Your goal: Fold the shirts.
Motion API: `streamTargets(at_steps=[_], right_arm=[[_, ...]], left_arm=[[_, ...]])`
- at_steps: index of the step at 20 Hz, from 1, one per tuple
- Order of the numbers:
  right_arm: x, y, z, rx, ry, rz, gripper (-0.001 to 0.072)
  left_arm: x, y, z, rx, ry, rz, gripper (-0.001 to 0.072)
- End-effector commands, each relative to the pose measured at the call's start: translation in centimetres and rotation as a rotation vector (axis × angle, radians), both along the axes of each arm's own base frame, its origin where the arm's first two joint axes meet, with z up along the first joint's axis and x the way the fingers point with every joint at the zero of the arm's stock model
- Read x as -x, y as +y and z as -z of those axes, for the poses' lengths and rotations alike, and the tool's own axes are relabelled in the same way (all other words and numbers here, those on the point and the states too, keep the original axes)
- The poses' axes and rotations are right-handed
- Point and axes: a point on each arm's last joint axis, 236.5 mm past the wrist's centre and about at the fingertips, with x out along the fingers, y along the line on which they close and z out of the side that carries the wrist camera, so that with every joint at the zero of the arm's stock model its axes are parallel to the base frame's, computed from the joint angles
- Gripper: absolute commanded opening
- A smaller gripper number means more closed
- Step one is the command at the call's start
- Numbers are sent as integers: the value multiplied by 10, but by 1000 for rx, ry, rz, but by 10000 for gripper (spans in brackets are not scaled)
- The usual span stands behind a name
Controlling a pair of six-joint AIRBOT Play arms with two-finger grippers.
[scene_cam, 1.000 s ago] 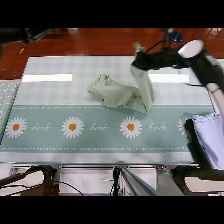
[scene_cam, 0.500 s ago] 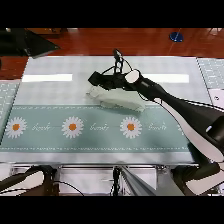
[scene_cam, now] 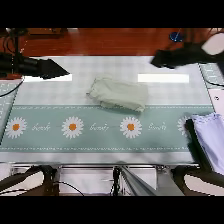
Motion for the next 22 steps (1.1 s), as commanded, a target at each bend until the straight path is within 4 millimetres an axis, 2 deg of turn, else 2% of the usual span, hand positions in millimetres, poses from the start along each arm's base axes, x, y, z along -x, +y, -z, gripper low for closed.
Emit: streamTargets(at_steps=[1,2,3,5,6,9,11,14,15,16,18,20,22], right_arm=[[92,-143,57,207,421,196,503],[101,-133,77,102,485,195,562],[103,-111,95,-44,518,184,593],[86,-62,119,-289,497,173,597],[77,-43,132,-360,486,185,597],[63,11,172,-438,497,167,597],[54,50,189,-468,494,141,590],[42,99,205,-527,483,156,570],[43,112,207,-553,495,157,561],[45,122,208,-570,507,149,463],[47,127,205,-578,506,127,17],[44,122,178,-600,480,52,25],[38,102,125,-610,413,-23,25]], left_arm=[[-1,26,42,-149,75,-44,520],[-1,31,50,-172,100,-57,520],[-1,37,58,-192,133,-76,520],[-1,46,74,-229,200,-116,518],[-1,48,78,-233,220,-127,518],[1,47,81,-232,237,-124,516],[1,47,81,-227,249,-137,516],[2,47,80,-223,255,-142,517],[3,46,81,-223,259,-138,517],[3,46,81,-224,260,-137,517],[6,46,81,-224,268,-129,516],[6,46,81,-225,270,-126,516],[6,47,81,-228,267,-126,516]])
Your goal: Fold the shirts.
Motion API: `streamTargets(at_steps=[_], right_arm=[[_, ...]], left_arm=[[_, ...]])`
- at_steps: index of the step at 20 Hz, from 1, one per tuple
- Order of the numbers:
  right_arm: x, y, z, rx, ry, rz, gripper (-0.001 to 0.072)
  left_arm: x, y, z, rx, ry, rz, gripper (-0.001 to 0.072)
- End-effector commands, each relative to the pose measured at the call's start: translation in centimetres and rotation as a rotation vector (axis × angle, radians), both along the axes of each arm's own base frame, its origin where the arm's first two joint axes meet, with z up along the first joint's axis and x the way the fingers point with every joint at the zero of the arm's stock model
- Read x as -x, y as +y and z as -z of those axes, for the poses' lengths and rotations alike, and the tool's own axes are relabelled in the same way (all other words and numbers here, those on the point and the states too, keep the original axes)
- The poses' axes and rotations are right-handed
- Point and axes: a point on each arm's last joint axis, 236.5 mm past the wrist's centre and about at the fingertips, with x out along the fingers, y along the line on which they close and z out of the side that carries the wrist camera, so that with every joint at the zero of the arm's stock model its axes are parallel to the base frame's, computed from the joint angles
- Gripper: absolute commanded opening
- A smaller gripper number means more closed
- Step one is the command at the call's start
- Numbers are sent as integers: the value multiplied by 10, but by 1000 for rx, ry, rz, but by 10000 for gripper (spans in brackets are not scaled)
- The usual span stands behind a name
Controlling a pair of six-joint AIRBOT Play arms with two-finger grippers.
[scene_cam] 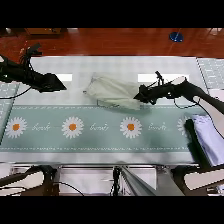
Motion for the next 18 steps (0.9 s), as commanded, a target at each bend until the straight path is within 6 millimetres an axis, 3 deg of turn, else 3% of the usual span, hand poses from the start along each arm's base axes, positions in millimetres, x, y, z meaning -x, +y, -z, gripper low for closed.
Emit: streamTargets(at_steps=[1,3,5,8,10,12,14,18], right_arm=[[-2,-24,-75,-35,-114,-70,25],[2,-73,-139,21,-185,-24,24],[21,-133,-195,128,-234,65,25],[71,-224,-258,324,-266,271,24],[111,-263,-286,407,-266,386,25],[152,-290,-298,472,-215,482,24],[196,-319,-288,553,-83,536,24],[248,-373,-275,696,103,744,24]], left_arm=[[2,1,1,-3,5,6,516],[2,0,1,-3,6,6,516],[2,0,1,-3,6,7,516],[2,0,1,-3,6,7,516],[2,0,1,-3,6,7,516],[2,0,1,-4,2,11,516],[2,0,1,-4,0,13,516],[2,0,1,-4,-1,18,516]])
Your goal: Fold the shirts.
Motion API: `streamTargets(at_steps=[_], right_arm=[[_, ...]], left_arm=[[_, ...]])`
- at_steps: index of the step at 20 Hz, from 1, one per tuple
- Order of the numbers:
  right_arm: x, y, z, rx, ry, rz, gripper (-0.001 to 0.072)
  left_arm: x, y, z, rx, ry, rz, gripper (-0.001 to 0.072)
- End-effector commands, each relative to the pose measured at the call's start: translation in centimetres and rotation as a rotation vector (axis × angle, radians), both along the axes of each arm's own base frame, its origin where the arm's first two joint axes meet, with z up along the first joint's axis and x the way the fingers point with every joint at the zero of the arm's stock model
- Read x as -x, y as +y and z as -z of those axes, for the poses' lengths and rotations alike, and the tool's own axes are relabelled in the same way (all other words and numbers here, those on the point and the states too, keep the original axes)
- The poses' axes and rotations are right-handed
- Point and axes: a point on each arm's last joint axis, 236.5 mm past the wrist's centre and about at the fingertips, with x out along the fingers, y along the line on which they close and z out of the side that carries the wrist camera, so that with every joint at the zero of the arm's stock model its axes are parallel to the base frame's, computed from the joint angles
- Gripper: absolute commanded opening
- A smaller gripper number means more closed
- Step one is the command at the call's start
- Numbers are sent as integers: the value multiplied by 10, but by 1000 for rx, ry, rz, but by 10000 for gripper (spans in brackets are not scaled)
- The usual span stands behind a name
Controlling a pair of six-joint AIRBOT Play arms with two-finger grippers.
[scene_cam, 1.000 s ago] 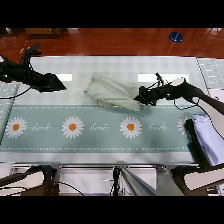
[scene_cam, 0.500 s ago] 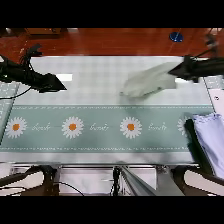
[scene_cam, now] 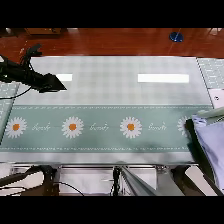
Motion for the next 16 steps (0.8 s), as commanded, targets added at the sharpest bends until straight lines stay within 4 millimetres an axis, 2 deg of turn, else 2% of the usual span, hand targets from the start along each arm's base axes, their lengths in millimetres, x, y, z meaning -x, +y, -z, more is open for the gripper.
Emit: streamTargets(at_steps=[1,4,7,10,12,14,16], right_arm=[[65,-41,11,77,186,225,24],[82,-49,26,75,264,274,24],[121,-64,48,103,436,359,24],[147,-57,91,30,598,364,24],[179,-51,122,-6,764,361,25],[218,-56,142,31,946,373,25],[238,-58,158,57,1046,355,25]], left_arm=[[0,0,0,-2,-10,18,516],[-3,1,0,-10,-40,36,516],[-12,3,-1,-17,-72,17,516],[-26,6,-3,-24,-121,-19,516],[-31,7,-4,-28,-139,-32,516],[-32,8,-4,-29,-142,-36,516],[-34,9,-4,-31,-149,-41,516]])
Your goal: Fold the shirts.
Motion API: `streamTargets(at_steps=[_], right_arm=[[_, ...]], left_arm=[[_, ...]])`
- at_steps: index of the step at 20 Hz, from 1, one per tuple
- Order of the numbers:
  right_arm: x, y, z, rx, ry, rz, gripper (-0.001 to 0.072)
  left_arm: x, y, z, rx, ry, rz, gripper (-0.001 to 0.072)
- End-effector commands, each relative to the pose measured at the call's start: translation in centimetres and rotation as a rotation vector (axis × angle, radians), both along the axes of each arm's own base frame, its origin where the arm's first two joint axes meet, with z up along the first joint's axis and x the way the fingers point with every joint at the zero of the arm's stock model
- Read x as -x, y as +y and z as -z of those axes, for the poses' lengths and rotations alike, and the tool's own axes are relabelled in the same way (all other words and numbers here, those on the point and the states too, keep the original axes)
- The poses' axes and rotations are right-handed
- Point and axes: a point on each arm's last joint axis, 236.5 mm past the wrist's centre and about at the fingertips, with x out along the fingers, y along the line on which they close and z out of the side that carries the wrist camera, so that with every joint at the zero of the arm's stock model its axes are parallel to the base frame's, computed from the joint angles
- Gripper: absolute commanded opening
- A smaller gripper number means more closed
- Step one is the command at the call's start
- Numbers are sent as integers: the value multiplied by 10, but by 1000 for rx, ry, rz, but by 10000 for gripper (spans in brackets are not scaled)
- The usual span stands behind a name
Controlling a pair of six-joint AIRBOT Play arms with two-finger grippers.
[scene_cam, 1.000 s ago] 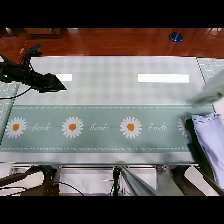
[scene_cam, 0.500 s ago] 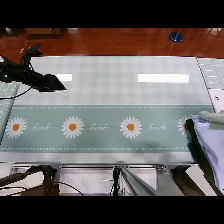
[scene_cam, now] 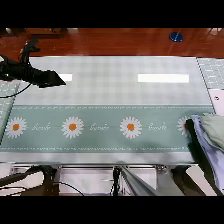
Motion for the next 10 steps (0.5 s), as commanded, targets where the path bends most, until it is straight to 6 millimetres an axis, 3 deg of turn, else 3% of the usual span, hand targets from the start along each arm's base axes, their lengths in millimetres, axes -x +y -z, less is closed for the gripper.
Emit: streamTargets(at_steps=[1,2,3,4,5,7,10], right_arm=[[48,-5,29,4,232,-31,26],[48,-6,38,1,228,-49,28],[44,-9,50,8,210,-71,101],[39,-14,59,27,184,-94,275],[34,-22,66,58,163,-119,396],[31,-47,64,153,165,-170,452],[33,-90,43,344,210,-213,468]], left_arm=[[-9,3,-1,-6,-32,-23,516],[-12,4,-2,-8,-41,-30,516],[-14,5,-2,-9,-51,-37,516],[-16,5,-3,-10,-56,-41,516],[-16,6,-3,-11,-58,-43,516],[-16,7,-1,-21,-57,-41,516],[-18,12,1,-43,-65,-46,517]])
